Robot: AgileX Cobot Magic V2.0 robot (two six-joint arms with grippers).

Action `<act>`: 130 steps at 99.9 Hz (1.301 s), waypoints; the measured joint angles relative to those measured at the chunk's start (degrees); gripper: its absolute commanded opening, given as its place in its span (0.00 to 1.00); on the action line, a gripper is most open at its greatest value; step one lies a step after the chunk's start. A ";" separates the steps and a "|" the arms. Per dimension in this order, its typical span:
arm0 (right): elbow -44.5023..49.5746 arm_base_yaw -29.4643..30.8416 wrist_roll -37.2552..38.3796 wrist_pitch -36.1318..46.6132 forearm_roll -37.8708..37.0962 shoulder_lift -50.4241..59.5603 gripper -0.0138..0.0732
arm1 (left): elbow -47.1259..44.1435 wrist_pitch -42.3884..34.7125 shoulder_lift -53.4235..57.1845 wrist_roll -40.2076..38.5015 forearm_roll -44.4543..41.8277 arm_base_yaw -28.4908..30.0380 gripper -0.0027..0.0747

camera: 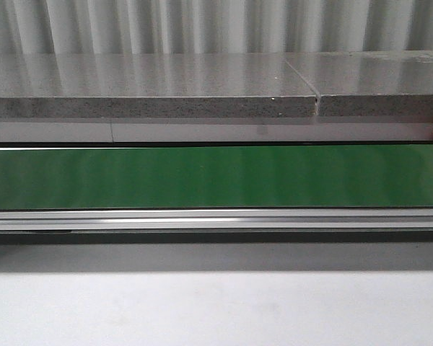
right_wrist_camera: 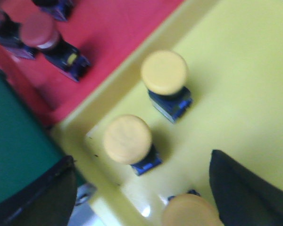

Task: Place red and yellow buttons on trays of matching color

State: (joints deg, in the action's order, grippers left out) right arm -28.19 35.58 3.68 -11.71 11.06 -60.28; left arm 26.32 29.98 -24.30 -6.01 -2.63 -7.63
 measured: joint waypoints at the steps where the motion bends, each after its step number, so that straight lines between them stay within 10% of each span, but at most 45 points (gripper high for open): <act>1: 0.00 -0.50 0.00 0.00 0.00 0.43 0.83 | 0.00 0.00 0.00 0.00 0.00 0.00 0.01; 64: -0.72 -31.00 -16.41 -7.10 -0.10 29.16 0.81 | 0.00 0.00 0.00 0.00 0.00 0.00 0.01; 109: -0.72 -32.39 -17.75 -10.63 -0.22 32.33 0.11 | 0.00 0.00 0.00 0.00 0.00 0.00 0.01; 130: -0.72 -32.39 -17.75 -11.04 -0.22 32.33 0.08 | 0.00 0.00 0.00 0.00 0.00 0.00 0.01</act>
State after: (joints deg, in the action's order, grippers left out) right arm -28.91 3.18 -14.07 -22.76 10.85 -27.95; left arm 26.32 29.98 -24.30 -6.01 -2.63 -7.63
